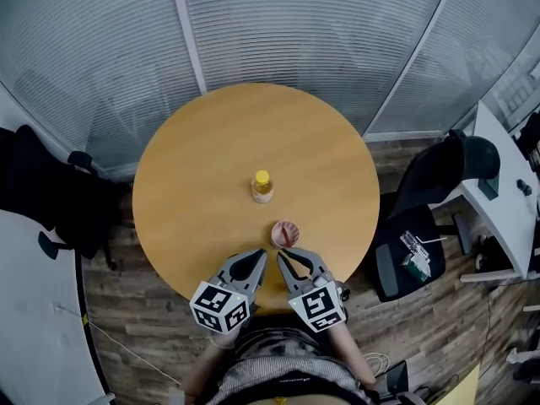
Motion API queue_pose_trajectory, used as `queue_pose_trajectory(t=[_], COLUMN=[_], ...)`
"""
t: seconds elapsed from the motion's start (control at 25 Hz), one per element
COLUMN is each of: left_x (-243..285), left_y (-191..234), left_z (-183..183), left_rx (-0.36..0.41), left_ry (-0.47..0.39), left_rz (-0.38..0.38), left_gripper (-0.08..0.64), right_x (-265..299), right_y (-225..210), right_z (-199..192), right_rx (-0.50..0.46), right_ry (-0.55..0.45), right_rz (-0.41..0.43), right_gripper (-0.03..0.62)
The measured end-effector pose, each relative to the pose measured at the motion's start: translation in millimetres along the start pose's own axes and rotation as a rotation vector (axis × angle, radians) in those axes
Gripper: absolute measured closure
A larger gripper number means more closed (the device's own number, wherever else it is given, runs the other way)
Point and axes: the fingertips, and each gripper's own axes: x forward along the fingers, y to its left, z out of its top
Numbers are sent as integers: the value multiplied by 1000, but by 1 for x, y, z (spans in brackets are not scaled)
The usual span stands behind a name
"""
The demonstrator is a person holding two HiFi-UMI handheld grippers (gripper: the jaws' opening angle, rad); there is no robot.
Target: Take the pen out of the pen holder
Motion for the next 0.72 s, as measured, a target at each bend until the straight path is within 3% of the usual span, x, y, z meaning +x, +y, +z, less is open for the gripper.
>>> queue_pose_trajectory(t=[0.28, 0.72], left_x=[9, 13], left_y=[1, 10], left_z=[2, -12], left_rx=[-44, -81], left_ry=[-23, -12], left_rz=[65, 128], left_gripper=[555, 555], right_x=[1, 18], right_y=[-20, -24], right_z=[-12, -74], right_rx=[-61, -69], right_ry=[46, 205], right_rz=[40, 99], right_gripper=[551, 549])
